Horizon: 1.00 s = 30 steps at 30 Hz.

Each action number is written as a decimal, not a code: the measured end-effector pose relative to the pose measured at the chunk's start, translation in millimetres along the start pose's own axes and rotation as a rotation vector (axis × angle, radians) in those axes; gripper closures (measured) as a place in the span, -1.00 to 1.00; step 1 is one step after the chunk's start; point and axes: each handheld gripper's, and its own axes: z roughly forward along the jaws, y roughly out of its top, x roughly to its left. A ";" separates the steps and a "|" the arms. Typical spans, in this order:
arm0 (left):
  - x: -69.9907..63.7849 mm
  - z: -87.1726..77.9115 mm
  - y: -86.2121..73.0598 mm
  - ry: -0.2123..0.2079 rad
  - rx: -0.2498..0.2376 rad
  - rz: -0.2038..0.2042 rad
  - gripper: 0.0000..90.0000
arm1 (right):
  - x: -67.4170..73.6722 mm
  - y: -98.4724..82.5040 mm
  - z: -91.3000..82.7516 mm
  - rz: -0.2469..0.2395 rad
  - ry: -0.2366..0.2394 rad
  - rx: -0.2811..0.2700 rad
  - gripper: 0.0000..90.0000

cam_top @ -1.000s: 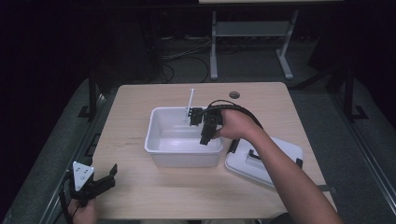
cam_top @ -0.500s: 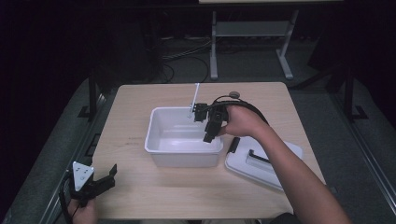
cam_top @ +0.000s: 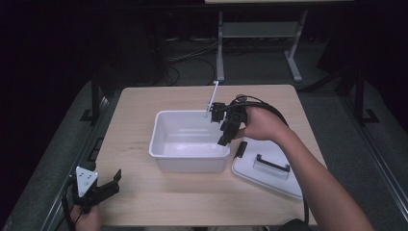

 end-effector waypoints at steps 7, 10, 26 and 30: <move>-0.1 -0.1 0.0 0.002 0.001 0.002 -0.69 | -1.2 -14.4 -4.8 0.021 -0.013 -0.008 -0.13; -0.3 0.1 -0.1 0.002 0.001 0.001 -0.69 | -2.2 -21.3 -5.8 0.034 -0.020 -0.011 -0.17; -0.6 0.2 -0.4 0.003 0.002 0.002 -0.69 | -7.9 -59.0 -0.8 0.099 -0.028 -0.018 -0.22; -0.9 0.3 -0.4 0.003 0.002 0.002 -0.69 | -8.2 -66.4 0.6 0.111 -0.031 -0.020 -0.22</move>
